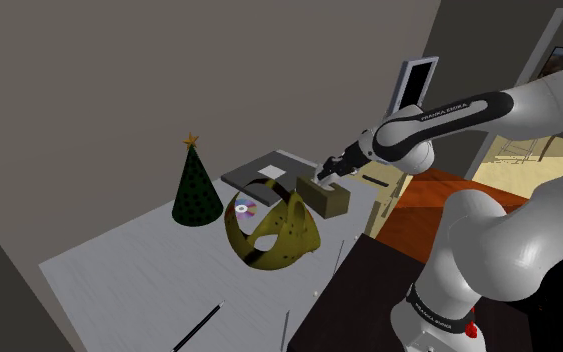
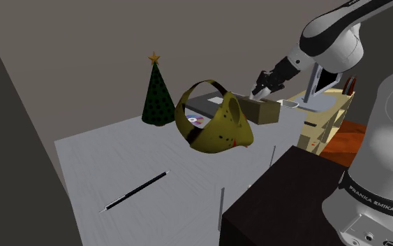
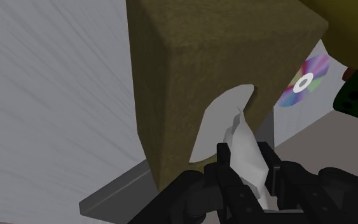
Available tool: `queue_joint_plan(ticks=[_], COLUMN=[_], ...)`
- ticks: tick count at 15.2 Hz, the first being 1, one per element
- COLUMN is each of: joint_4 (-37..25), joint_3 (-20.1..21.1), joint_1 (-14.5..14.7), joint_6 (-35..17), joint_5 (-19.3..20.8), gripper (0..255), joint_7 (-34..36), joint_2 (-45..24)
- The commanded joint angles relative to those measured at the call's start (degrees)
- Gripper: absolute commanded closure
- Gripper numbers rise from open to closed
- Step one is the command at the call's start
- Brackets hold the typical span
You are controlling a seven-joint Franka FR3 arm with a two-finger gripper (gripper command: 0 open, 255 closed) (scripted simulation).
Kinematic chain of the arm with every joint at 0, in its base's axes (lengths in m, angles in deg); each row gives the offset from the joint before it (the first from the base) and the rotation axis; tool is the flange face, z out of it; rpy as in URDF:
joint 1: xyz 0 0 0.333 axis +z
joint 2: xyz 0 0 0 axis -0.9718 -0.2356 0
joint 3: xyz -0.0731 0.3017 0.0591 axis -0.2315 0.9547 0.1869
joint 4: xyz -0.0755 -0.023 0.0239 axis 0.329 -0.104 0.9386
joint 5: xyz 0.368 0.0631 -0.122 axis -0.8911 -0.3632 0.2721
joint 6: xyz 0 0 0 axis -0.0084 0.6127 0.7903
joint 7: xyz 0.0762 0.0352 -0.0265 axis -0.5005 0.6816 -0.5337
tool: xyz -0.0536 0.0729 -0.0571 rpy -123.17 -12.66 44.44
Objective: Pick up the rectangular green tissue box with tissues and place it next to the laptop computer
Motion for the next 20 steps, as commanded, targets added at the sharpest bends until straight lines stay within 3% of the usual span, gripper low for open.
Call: queue_joint_plan(ticks=[1, 9, 10, 15, 18, 19, 20], joint_4=[0.5, 0.5, 0.4, 0.5, 1.3, 1.3, 1.3], joint_3=[-2.7, -2.8, -2.6, -2.8, 4.3, 5.6, 5.6], joint_1=[2.3, 2.3, 2.2, 2.3, -8.5, -10.7, -10.7], joint_6=[-2.5, -2.5, -2.4, -2.5, 7.0, 9.5, 9.5], joint_5=[-0.4, -0.4, -0.4, -0.4, 2.2, 2.8, 2.8], gripper=[255, 255, 0, 0, 0, 0, 0], joint_7=[-1.5, -1.4, -1.4, -1.4, 0.4, 0.7, 0.8], joint_2=[-1.3, -1.3, -1.2, -1.3, 5.9, 7.8, 7.9])
